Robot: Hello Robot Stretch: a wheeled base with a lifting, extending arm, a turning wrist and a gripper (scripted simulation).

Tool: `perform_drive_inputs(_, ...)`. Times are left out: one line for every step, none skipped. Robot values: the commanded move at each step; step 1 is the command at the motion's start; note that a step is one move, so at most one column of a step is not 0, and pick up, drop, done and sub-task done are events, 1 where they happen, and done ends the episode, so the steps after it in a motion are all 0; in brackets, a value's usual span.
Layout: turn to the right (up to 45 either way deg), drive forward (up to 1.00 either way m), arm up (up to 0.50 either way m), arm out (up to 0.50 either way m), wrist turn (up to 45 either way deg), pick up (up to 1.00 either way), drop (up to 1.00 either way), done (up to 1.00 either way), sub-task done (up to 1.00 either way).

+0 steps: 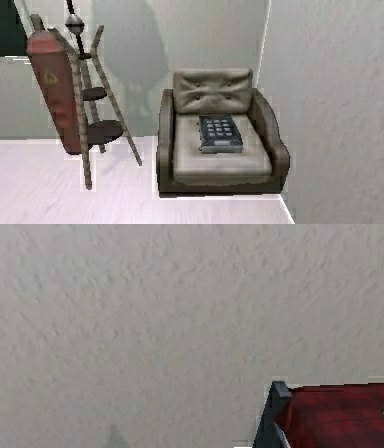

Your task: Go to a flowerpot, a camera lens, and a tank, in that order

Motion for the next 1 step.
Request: perform_drive_inputs(-45.0, 0.00, 0.00, 0.00, 0.0, 0.00, 0.00, 0.00, 0.00)
